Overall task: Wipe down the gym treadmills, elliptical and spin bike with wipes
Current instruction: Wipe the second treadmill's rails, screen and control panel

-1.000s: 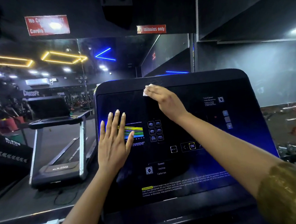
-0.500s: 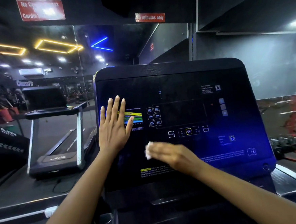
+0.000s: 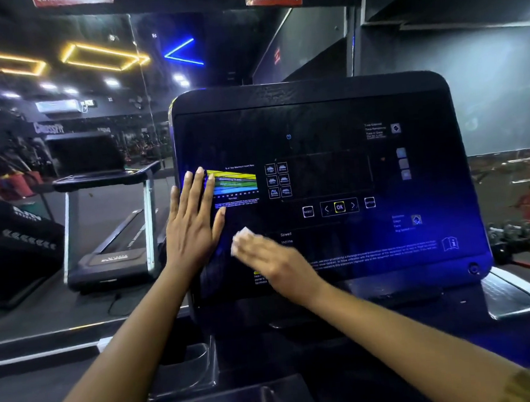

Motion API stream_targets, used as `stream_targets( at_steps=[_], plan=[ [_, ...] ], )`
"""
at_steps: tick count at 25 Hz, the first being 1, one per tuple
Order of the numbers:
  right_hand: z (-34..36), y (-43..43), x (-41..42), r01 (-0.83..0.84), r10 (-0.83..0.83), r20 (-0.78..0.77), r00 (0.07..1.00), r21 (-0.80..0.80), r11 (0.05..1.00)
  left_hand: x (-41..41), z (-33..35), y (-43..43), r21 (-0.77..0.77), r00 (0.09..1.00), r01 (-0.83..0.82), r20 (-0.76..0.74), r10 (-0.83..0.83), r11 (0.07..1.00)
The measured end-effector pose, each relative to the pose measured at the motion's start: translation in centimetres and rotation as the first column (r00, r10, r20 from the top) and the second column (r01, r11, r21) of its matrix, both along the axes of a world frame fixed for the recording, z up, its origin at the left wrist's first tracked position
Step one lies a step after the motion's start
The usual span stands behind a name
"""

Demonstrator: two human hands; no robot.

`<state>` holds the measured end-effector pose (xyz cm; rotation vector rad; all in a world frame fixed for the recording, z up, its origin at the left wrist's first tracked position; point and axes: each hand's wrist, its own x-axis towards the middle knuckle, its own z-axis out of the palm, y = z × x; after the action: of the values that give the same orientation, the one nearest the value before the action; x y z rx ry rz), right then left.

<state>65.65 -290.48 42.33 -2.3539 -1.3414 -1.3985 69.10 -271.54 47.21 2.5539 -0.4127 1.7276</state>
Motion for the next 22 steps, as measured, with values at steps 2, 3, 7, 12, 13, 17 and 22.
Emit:
stream_targets(
  at_steps=[2, 3, 7, 12, 13, 17, 22],
  plan=[
    [-2.5, -1.2, -1.2, -0.054, 0.052, -0.031, 0.998, -0.072, 0.996, -0.1, 0.0, -0.1, -0.001, 1.000, 0.002, -0.005, -0.002, 1.000],
    [-3.2, -2.1, -1.6, -0.072, 0.069, -0.032, 0.997, -0.103, 0.992, -0.1, 0.0, -0.1, -0.001, 1.000, 0.003, -0.013, -0.003, 1.000],
    [0.7, -5.0, -1.1, -0.099, 0.099, -0.004, 0.995, 0.098, 0.990, -0.2, -0.1, -0.2, -0.006, 0.999, -0.017, -0.039, 0.017, 1.000],
    [9.9, -5.6, 3.8, 0.230, -0.204, -0.106, 0.973, 0.441, 0.868, -0.5, -0.3, -0.5, -0.013, 0.999, -0.019, -0.050, 0.018, 1.000],
    [9.5, -5.2, 4.1, 0.242, -0.215, -0.113, 0.970, 0.419, 0.875, -0.6, -0.3, -0.5, -0.021, 0.998, -0.009, -0.055, 0.008, 1.000],
    [4.2, -5.3, 1.2, 0.154, -0.155, -0.008, 0.988, 0.189, 0.970, -0.9, -0.5, -1.2, -0.044, 0.999, 0.024, -0.045, -0.026, 0.999],
    [-2.7, -7.1, -3.0, 0.064, -0.065, -0.149, 0.987, -0.008, 0.998, -1.2, -1.4, -4.9, 0.003, 0.994, 0.094, -0.058, -0.093, 0.996]
  ],
)
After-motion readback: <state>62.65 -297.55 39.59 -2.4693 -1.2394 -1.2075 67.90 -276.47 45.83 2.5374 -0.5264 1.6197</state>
